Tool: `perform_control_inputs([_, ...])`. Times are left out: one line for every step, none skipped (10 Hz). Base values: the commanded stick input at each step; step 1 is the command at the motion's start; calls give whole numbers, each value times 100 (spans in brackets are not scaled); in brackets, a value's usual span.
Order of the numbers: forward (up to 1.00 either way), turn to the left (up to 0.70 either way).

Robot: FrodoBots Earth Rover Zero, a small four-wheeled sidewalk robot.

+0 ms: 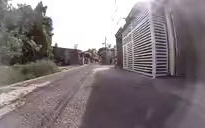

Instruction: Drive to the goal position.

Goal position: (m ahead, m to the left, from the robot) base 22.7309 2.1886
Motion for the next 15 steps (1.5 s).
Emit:
perform_control_inputs([100, 0])
perform_control_inputs([100, 0])
perform_control_inputs([100, 0])
perform_control_inputs([100, 0])
perform_control_inputs([100, 0])
perform_control_inputs([100, 0])
perform_control_inputs([100, 0])
perform_control_inputs([100, 0])
perform_control_inputs([100, 0])
perform_control_inputs([100, 0])
perform_control_inputs([100, 0])
perform_control_inputs([100, 0])
perform_control_inputs([100, 0])
perform_control_inputs([100, 0])
perform_control_inputs([100, 0])
